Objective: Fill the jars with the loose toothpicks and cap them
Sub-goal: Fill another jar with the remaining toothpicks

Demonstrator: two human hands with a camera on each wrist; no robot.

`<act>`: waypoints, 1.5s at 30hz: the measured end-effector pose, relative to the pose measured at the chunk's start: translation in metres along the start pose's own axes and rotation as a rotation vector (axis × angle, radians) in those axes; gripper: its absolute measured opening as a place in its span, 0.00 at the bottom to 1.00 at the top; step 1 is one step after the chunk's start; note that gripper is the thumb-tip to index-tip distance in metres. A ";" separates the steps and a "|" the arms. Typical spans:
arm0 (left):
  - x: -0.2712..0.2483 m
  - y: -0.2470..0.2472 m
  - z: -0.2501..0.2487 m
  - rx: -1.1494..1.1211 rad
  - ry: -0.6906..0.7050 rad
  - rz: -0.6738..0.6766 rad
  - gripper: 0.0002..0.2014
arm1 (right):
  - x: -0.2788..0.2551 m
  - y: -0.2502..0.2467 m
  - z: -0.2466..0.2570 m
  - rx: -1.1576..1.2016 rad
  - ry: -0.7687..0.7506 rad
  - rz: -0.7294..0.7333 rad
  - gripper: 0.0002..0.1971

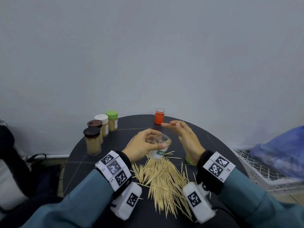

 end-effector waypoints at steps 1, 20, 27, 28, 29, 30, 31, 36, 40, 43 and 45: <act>0.000 0.001 0.001 0.006 -0.005 0.003 0.22 | -0.001 -0.006 -0.001 -0.040 0.025 -0.010 0.10; -0.005 0.006 -0.011 0.086 0.001 0.020 0.21 | -0.098 -0.084 -0.055 -1.449 0.537 0.658 0.59; -0.008 0.007 -0.011 0.113 -0.002 0.033 0.20 | -0.089 -0.069 -0.061 -1.259 0.423 0.589 0.39; -0.008 0.006 -0.011 0.114 -0.003 0.029 0.21 | -0.085 -0.064 -0.060 -1.240 0.397 0.577 0.36; -0.008 0.004 -0.011 0.115 -0.002 0.024 0.21 | -0.081 -0.060 -0.060 -1.223 0.375 0.566 0.33; -0.008 0.003 -0.011 0.116 -0.002 0.018 0.21 | -0.076 -0.055 -0.059 -1.211 0.354 0.557 0.30; -0.008 0.002 -0.012 0.114 -0.002 0.014 0.21 | -0.072 -0.050 -0.059 -1.206 0.334 0.551 0.28; -0.008 -0.002 -0.011 0.114 -0.005 -0.002 0.22 | -0.050 -0.029 -0.063 -1.218 0.279 0.544 0.24; -0.006 -0.005 -0.012 0.117 -0.003 -0.016 0.23 | -0.037 -0.016 -0.063 -1.199 0.258 0.513 0.21; -0.005 -0.007 -0.012 0.128 -0.012 -0.024 0.23 | -0.036 -0.020 -0.061 -1.126 0.347 0.394 0.17; -0.004 -0.007 -0.013 0.133 -0.014 -0.020 0.24 | -0.041 -0.028 -0.061 -1.149 0.467 0.359 0.21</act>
Point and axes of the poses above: each hand's wrist, its own x-axis towards the middle knuckle, its own y-axis out of the palm, z = x × y, the point moved 7 cm from there along x, towards the middle knuckle, and after that the axes turned 1 degree about -x, right-handed, at the moved point
